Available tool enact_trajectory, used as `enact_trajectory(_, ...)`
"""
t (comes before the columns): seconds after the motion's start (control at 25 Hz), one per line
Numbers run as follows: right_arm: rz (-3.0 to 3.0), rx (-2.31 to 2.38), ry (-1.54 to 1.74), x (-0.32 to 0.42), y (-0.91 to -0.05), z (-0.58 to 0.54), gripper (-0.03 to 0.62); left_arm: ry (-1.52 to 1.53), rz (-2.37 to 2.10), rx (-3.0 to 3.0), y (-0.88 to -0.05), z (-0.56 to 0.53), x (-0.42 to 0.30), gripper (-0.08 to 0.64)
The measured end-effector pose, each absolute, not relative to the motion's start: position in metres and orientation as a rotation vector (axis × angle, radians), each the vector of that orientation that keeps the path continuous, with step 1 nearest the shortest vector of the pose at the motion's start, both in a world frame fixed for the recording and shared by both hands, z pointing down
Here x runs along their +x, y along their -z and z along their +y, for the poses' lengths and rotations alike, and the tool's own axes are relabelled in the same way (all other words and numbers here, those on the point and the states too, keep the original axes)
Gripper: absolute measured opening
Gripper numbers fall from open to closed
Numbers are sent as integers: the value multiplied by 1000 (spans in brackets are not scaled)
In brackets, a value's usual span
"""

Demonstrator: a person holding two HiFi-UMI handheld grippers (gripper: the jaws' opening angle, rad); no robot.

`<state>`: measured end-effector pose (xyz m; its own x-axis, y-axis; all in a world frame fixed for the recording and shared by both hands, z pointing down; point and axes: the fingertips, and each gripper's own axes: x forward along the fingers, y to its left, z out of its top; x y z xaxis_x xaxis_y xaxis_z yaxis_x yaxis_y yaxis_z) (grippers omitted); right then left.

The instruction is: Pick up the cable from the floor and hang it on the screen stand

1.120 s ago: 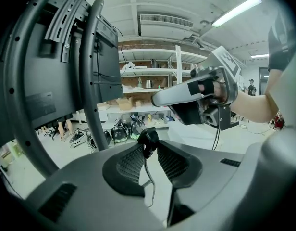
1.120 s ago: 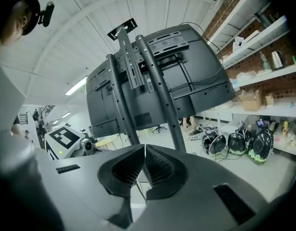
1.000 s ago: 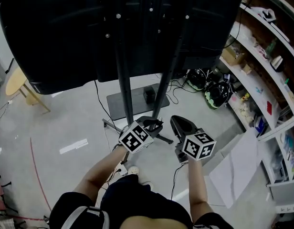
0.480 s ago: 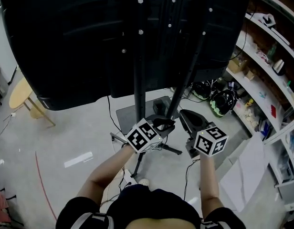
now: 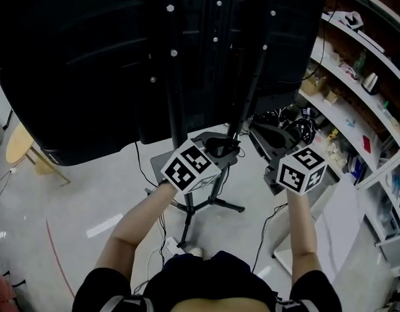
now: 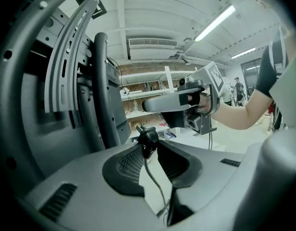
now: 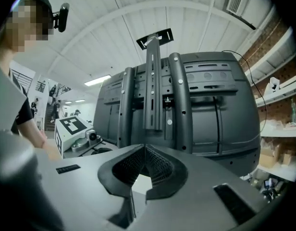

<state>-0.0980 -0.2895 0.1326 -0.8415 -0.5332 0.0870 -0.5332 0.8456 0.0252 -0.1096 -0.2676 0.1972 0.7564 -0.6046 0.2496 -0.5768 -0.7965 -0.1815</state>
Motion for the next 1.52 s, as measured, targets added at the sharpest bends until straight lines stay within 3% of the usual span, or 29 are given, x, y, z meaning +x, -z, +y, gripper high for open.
enact_trajectory(0.36, -2963, 619, 244, -90, -49, -311, 25, 298, 1057, -2862, -120, -301, -96, 92)
enact_trajectory(0.72, -3057, 420, 279, -73, 5, -327, 25, 228, 1283, -2665, -40, -336, -112, 92)
enact_trajectory(1.52, -3144, 284, 405, -92, 110, -364, 25, 413, 1425, -2253, 119, -371, -140, 89)
